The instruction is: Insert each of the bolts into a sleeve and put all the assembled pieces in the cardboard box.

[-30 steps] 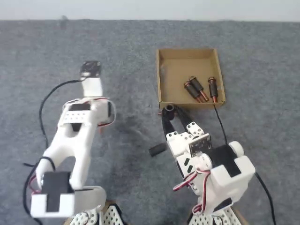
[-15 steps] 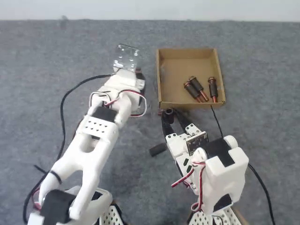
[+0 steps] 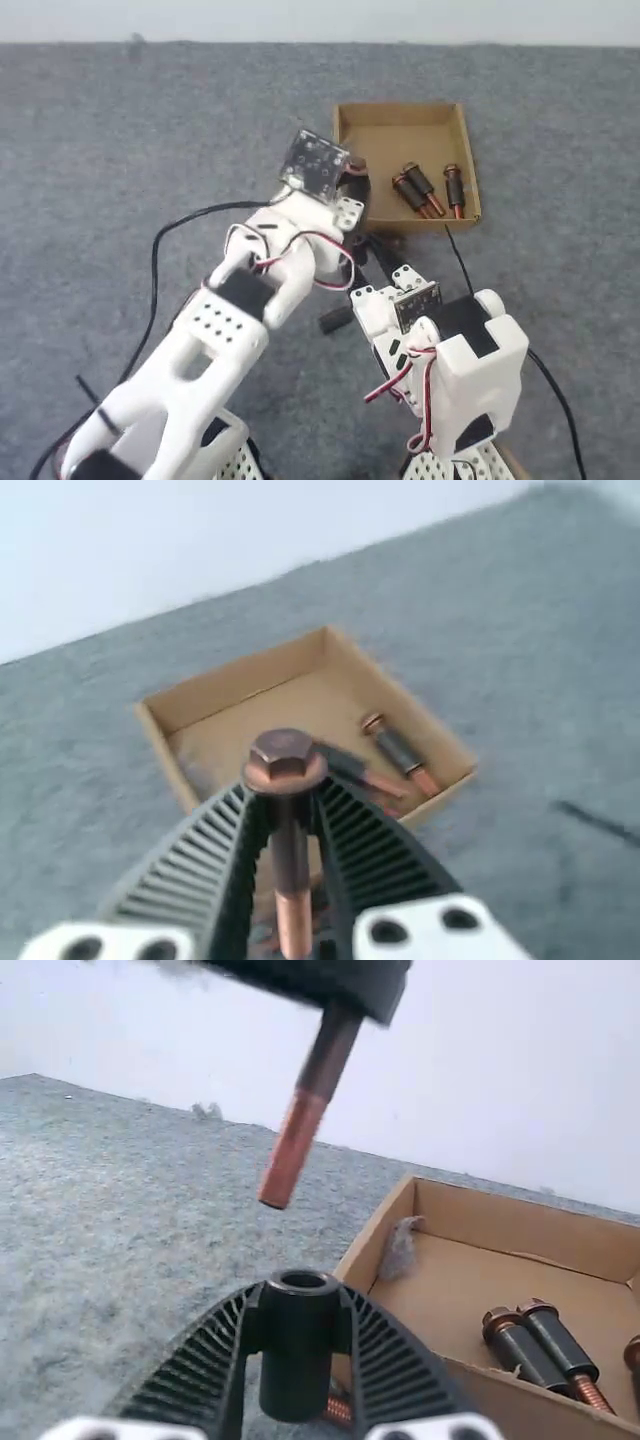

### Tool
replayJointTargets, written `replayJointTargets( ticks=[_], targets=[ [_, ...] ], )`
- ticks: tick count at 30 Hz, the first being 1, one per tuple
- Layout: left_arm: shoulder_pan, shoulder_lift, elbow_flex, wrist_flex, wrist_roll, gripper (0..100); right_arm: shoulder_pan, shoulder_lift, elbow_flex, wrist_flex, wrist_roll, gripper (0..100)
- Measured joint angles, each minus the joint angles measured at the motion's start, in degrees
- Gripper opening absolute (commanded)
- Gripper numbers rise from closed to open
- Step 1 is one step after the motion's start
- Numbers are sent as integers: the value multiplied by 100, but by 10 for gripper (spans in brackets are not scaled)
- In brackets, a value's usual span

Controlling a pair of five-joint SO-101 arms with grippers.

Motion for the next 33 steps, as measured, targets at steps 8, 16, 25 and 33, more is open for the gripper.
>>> replayJointTargets(
  ticks=[8, 16, 25, 33],
  targets=[
    [79, -756, 1143, -1820, 668, 12, -9, 0, 0, 0, 0, 6],
    [404, -862, 2400, -4281, 695, 12, -18, 0, 0, 0, 0, 6],
    [325, -862, 2382, -2963, 695, 12, -9, 0, 0, 0, 0, 6],
    [334, -897, 2382, -2699, 695, 12, 141, 0, 0, 0, 0, 6]
  ],
)
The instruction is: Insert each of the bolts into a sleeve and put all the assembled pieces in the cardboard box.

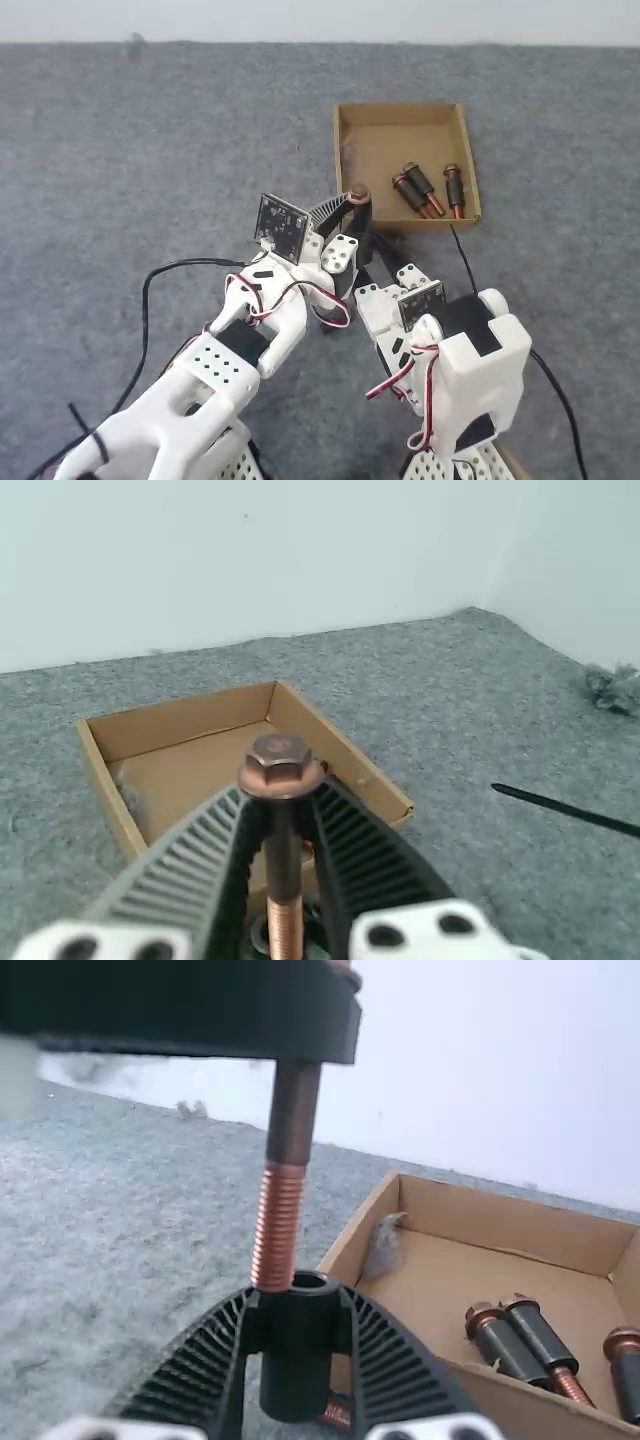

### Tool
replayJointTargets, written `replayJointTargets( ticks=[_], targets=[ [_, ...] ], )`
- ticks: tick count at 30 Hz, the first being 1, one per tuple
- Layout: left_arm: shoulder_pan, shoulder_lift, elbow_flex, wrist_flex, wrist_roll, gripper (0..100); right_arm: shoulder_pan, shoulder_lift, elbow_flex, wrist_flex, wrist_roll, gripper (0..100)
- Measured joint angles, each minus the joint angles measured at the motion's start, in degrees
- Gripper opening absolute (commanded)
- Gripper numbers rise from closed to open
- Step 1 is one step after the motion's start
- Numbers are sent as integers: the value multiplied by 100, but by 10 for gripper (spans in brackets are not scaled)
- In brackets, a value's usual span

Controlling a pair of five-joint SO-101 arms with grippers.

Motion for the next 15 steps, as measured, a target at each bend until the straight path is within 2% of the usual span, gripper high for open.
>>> replayJointTargets(
  ticks=[4, 15],
  targets=[
    [0, 0, 0, -18, 0, 12, 9, 0, 0, 0, 0, 6],
    [0, 0, 202, -985, 0, 12, 9, 0, 0, 0, 0, 6]
  ],
)
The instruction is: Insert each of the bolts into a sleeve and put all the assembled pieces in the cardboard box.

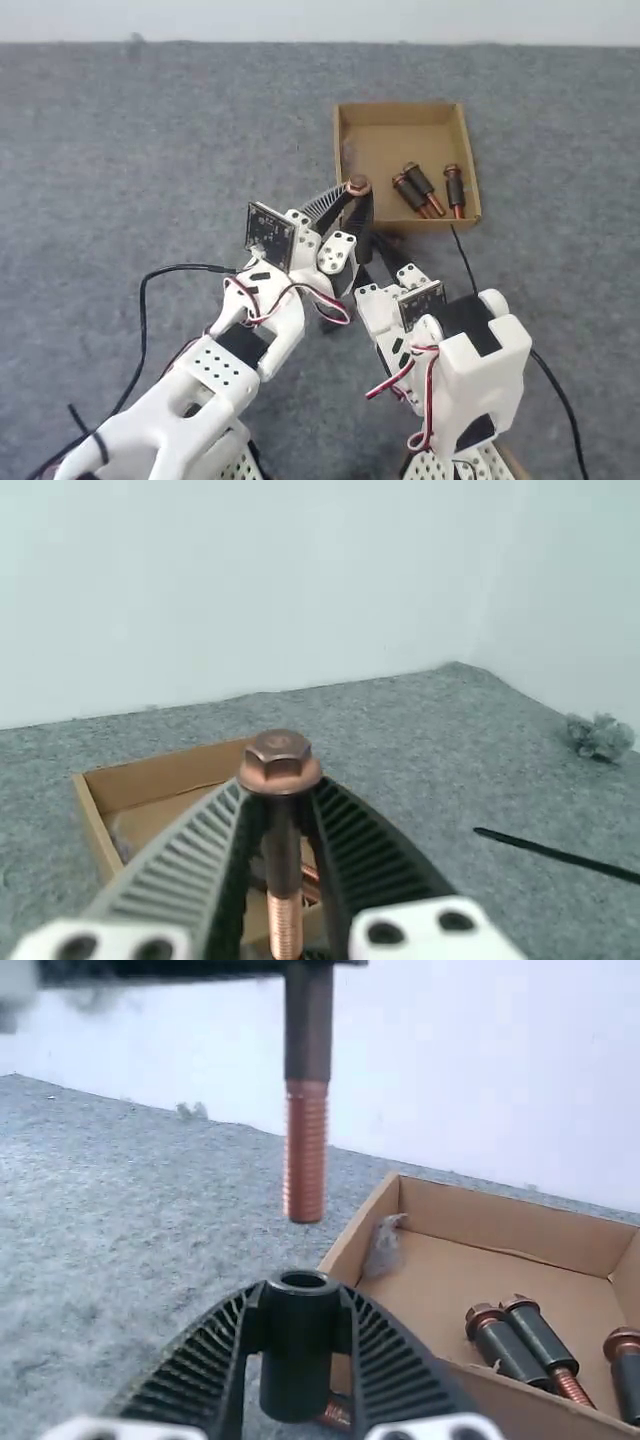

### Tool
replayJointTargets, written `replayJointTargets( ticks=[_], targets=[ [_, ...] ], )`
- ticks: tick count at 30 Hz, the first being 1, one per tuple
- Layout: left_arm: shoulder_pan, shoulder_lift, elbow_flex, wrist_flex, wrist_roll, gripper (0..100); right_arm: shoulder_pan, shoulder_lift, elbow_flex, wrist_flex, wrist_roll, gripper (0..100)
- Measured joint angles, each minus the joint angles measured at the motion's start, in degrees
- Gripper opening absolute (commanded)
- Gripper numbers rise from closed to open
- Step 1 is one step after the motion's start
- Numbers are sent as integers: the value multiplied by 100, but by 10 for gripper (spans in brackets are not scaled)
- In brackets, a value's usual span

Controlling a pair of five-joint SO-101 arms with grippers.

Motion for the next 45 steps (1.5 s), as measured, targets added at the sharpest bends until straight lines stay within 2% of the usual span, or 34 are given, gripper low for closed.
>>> replayJointTargets(
  ticks=[9, 33, 41, 45],
  targets=[
    [0, 0, 360, -70, 0, 12, 0, 0, 0, 0, 0, 6],
    [35, -9, 404, -88, 35, 12, 132, -193, 79, 9, 149, 6],
    [431, -132, 343, 1020, 396, 12, 158, -299, 97, 0, 571, 6],
    [431, -132, 290, 1143, 404, 12, 158, -299, 97, 0, 633, 6]
  ],
)
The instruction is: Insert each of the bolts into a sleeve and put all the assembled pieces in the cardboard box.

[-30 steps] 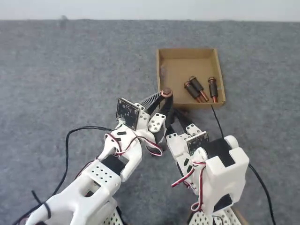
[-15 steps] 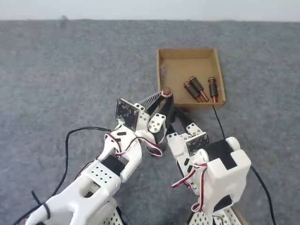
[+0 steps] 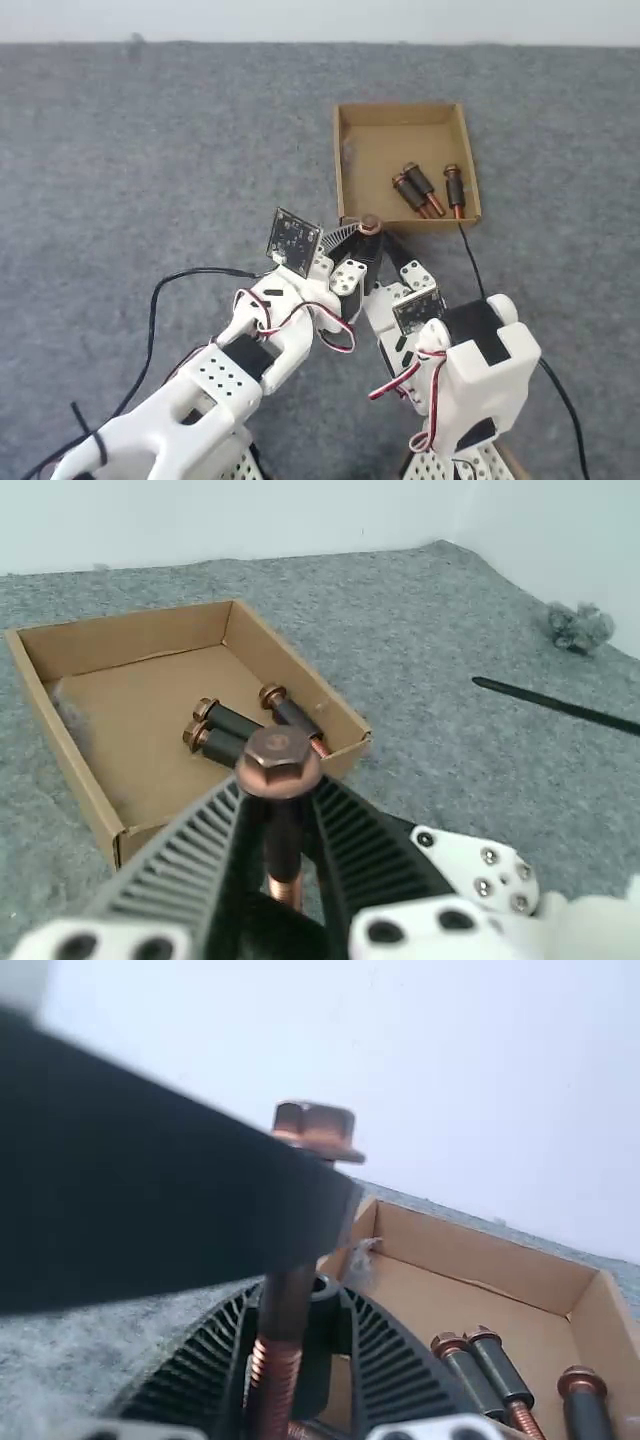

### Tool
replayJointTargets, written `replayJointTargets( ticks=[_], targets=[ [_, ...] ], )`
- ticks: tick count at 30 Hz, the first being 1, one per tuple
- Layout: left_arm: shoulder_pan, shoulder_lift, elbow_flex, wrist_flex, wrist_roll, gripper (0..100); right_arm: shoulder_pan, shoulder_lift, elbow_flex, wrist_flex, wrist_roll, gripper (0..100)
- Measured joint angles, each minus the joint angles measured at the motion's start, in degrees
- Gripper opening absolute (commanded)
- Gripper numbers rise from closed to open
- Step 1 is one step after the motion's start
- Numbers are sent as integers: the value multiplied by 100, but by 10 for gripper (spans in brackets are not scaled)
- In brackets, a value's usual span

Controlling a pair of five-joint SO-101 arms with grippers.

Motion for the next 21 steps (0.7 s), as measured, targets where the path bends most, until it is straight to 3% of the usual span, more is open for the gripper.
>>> replayJointTargets(
  ticks=[13, 21],
  targets=[
    [0, -26, -141, 26, 9, 12, 132, -9, 0, 0, 9, 6],
    [-185, -967, -176, 26, 0, 12, 167, 0, 0, 132, 9, 6]
  ],
)
